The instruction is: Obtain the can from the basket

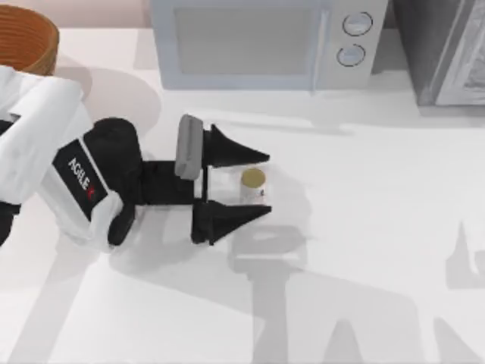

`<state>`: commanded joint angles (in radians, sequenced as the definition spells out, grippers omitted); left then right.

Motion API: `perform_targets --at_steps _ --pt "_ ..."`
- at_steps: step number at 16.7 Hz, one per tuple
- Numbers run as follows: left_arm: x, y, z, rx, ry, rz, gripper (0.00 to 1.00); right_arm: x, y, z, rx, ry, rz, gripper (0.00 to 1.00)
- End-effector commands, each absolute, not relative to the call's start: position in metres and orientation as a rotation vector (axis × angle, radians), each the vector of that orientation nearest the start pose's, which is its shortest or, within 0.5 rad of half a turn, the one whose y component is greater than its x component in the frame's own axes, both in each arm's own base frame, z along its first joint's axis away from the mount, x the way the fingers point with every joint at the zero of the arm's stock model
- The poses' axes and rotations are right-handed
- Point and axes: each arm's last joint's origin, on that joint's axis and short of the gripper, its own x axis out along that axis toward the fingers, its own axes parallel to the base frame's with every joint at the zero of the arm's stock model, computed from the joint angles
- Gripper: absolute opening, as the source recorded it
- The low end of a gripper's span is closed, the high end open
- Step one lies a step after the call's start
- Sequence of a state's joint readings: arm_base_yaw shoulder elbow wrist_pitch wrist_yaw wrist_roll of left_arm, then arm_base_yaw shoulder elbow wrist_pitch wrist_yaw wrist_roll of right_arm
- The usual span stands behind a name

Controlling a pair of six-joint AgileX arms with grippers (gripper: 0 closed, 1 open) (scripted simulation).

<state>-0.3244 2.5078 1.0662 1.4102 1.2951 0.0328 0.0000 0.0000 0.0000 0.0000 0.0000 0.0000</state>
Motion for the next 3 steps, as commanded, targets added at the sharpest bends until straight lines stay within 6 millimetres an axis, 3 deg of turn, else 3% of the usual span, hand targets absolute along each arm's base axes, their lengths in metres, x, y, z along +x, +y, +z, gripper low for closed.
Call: perform_targets --at_steps 3 --pt "0.3765 -0.1539 0.018 0.0 0.0 -1.591 1.0 0.1057 -0.0012 0.16 0.0 0.0 0.0 1.0"
